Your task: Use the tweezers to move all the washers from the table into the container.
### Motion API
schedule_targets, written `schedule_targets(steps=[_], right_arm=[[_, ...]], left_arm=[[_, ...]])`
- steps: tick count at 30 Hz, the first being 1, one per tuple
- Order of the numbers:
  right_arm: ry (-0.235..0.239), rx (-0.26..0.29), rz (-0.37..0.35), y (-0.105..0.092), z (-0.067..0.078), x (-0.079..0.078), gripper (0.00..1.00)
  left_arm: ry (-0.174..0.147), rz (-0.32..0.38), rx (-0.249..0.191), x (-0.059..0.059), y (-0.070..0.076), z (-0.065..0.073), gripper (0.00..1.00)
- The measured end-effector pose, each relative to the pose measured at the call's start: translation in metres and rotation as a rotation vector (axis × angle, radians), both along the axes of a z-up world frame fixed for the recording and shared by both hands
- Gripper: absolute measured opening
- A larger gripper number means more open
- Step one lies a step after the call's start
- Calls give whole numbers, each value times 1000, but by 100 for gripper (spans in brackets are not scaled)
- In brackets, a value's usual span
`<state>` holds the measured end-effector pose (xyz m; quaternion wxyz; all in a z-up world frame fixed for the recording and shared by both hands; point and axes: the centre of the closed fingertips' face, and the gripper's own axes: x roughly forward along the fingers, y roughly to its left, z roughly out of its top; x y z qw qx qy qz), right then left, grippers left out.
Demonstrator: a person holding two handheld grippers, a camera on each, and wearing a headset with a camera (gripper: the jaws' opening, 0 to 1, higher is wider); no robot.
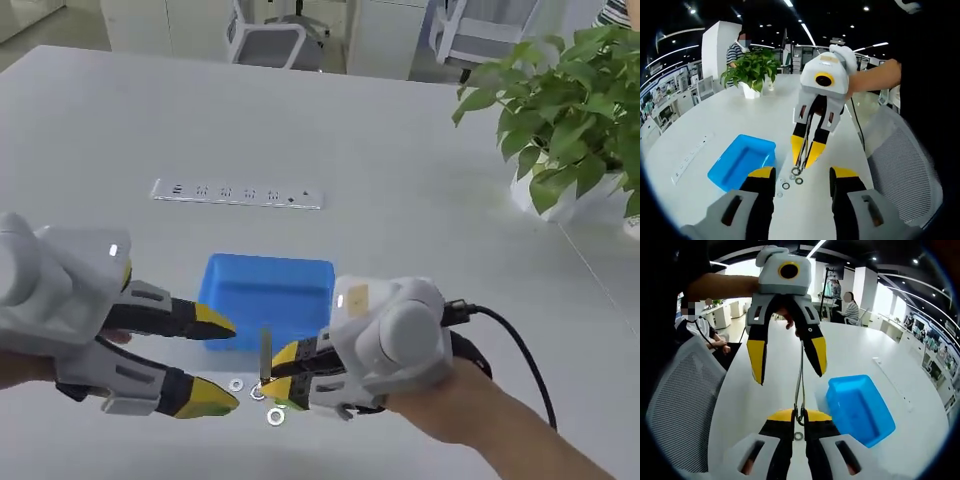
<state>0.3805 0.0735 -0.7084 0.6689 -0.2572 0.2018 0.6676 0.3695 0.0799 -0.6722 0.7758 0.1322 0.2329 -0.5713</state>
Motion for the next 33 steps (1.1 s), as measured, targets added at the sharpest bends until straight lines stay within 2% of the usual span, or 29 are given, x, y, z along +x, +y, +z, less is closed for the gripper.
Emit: schedule_targets(steps=[2, 7, 9, 12, 14, 16, 20, 23, 25, 29, 33], right_arm=[[-7, 18, -5, 2, 10, 6, 8], [-42, 30, -7, 6, 25, 23, 8], [-52, 34, -8, 7, 29, 31, 8], [-59, 47, -10, 9, 35, 42, 8], [-60, 55, -7, 11, 38, 49, 8], [-65, 56, -7, 11, 39, 57, 8], [-75, 61, 2, 11, 41, 71, 8], [-77, 66, 13, 12, 41, 77, 8], [-80, 60, 20, 12, 37, 82, 8], [-61, 69, 41, 15, 30, 88, 8], [-52, 46, 73, 17, 18, 90, 8]], left_arm=[[-7, 11, -3, 0, 4, 1, 51], [-2, 38, -24, 0, 9, 11, 55], [8, 55, -37, 1, 11, 13, 60], [19, 71, -45, 0, 14, 16, 62], [31, 95, -54, 1, 16, 17, 68], [26, 104, -48, 2, 19, 16, 71], [30, 113, -44, 0, 22, 15, 72], [14, 131, -55, 2, 24, 18, 76], [-2, 143, -53, 4, 25, 19, 80], [-4, 166, -63, 6, 28, 21, 85], [-26, 198, -64, 12, 31, 22, 95]])
